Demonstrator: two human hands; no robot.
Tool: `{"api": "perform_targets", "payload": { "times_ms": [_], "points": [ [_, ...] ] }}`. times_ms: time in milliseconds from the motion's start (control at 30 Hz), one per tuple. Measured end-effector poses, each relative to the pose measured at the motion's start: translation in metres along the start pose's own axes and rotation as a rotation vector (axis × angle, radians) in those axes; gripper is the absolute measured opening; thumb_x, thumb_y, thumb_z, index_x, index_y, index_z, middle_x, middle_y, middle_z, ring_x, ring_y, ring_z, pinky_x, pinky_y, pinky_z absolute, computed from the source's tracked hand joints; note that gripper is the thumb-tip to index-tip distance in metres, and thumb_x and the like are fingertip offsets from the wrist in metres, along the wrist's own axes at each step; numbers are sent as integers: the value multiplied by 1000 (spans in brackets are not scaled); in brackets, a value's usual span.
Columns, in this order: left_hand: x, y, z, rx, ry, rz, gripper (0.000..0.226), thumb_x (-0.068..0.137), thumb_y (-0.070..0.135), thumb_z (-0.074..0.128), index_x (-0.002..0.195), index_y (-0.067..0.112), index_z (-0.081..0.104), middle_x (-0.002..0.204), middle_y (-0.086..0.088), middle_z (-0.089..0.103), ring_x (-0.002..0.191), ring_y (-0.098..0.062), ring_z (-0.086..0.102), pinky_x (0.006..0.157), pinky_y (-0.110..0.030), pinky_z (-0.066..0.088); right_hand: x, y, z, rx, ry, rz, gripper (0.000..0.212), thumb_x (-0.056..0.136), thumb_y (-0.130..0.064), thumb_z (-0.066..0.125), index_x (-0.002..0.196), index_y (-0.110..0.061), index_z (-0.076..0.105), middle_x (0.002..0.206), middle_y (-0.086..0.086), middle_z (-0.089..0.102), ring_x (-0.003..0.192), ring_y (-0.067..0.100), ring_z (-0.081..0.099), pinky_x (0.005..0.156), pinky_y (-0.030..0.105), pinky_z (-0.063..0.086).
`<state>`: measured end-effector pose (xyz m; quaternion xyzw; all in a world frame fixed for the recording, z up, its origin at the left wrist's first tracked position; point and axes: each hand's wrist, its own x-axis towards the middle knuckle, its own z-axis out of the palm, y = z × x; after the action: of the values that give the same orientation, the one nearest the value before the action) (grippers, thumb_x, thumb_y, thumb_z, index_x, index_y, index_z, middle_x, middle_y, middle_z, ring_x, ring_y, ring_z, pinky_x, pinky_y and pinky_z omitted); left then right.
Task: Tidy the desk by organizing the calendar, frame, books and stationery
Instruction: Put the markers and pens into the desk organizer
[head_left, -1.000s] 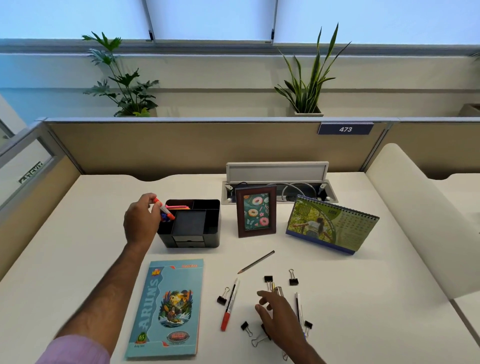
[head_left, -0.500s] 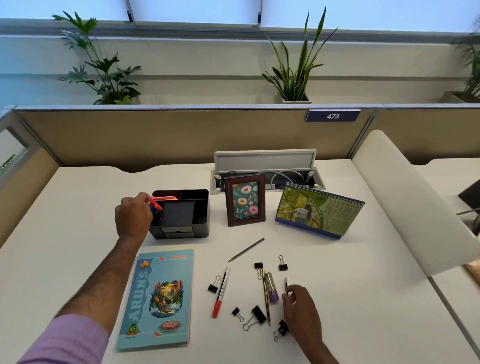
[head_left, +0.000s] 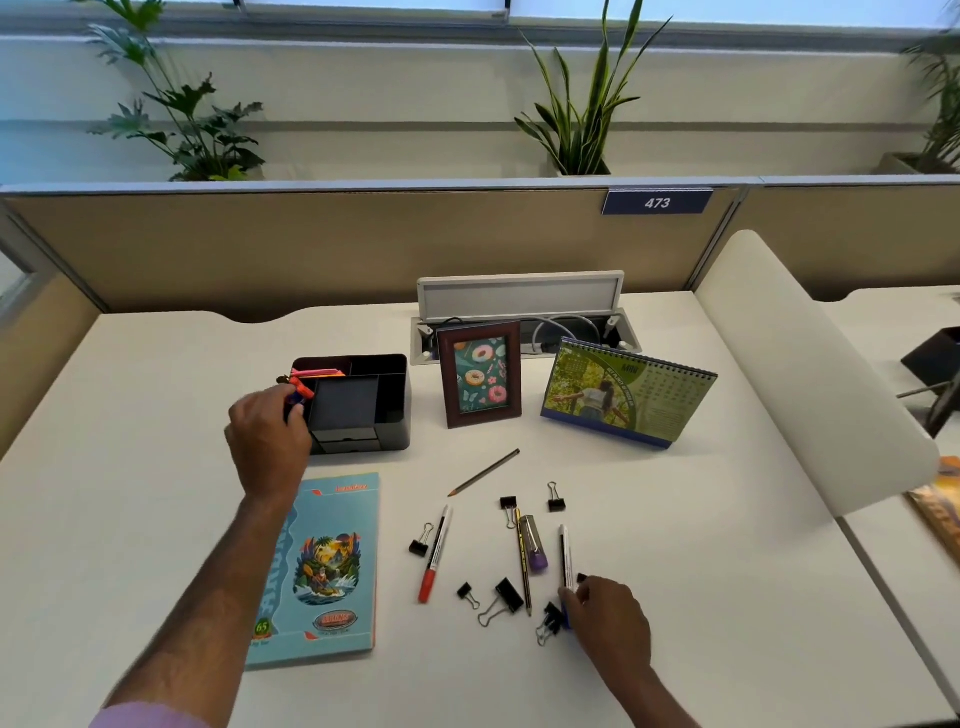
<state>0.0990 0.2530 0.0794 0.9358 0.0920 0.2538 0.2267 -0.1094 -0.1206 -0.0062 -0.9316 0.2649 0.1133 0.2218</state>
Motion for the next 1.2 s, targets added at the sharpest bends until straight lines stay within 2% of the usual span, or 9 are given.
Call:
{"api": "perform_targets", "payload": {
  "times_ms": [200,467,567,667,800,933,1033,1133,1200],
  "points": [
    [-79,30,7,-134,-85,5,35,87,8,70,120,11,65,118,-11,67,115,-32,53,88,-46,47,-5,-9,-7,-28,-20,11,30,85,-41,55,65,-19,56,72,-5,64,68,20,62,59,28,47],
    [-184,70,11,-339,-391,117,40,85,9,73,123,17,65,125,1,64,119,-14,53,102,-27,41,-11,-14,-30,186,46,80,28,78,-37,61,61,-15,59,57,-5,62,58,16,59,49,26,40],
    [-213,82,12,-428,-491,173,41,85,12,72,124,23,63,125,10,61,120,-9,53,102,-26,45,-13,-11,-37,267,50,87,22,79,-35,63,63,-20,63,60,-9,65,63,10,61,54,27,46],
    [-232,97,13,-490,-571,202,41,87,20,70,126,27,62,128,19,55,123,-1,50,106,-22,40,-20,-13,-45,344,117,53,19,84,-33,65,67,-25,64,63,-13,67,65,4,62,59,27,47],
    [-242,124,11,-547,-648,309,46,87,29,70,131,31,58,135,23,51,130,5,42,108,-17,36,-31,-30,-58,399,171,-9,18,83,-35,68,69,-26,63,62,-13,67,64,4,63,60,29,49],
    [-240,141,10,-581,-630,379,43,87,31,69,129,29,58,134,18,54,129,2,45,105,-19,40,-39,-52,-67,455,90,-69,17,80,-37,69,69,-26,63,61,-12,67,60,-1,62,57,21,45],
    [-230,141,9,-593,-542,400,31,90,24,65,121,23,65,119,13,65,114,-4,57,95,-24,49,-42,-64,-69,510,84,-152,22,86,-36,65,67,-27,64,60,-16,67,62,-2,62,56,13,40],
    [-217,135,7,-602,-467,394,23,90,14,69,112,21,69,107,11,69,101,-5,63,85,-28,53,-42,-70,-70,600,87,-220,36,95,-39,53,66,-21,65,59,-11,66,51,7,55,51,16,37],
    [-205,130,3,-614,-442,372,24,91,16,70,114,21,67,107,12,69,100,-3,63,84,-29,54,-41,-72,-70,627,68,-232,41,97,-44,49,68,-19,66,63,-7,69,49,8,53,51,20,40]
  ]
}}
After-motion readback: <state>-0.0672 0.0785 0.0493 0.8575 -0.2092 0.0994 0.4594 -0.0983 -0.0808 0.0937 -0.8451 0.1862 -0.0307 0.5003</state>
